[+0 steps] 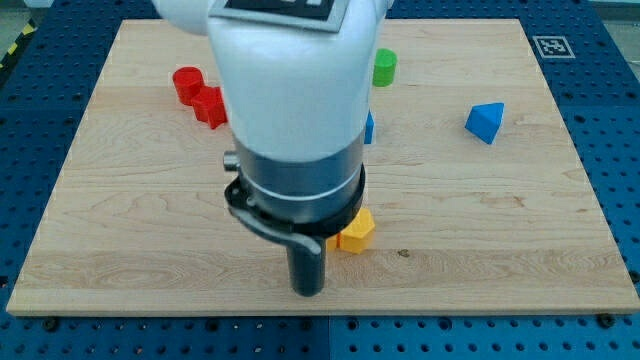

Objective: Separate the yellow blocks

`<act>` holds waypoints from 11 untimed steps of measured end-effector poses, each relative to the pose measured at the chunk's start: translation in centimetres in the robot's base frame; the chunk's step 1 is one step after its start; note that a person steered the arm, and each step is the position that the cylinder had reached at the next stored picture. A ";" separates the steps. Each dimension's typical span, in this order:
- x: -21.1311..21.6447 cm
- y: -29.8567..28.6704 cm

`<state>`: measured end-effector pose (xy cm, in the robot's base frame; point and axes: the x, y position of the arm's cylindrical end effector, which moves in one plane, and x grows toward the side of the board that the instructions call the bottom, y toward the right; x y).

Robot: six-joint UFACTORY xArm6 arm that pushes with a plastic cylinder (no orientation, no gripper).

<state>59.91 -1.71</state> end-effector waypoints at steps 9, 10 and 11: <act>-9.8 3.3; -11.2 2.1; -11.2 2.1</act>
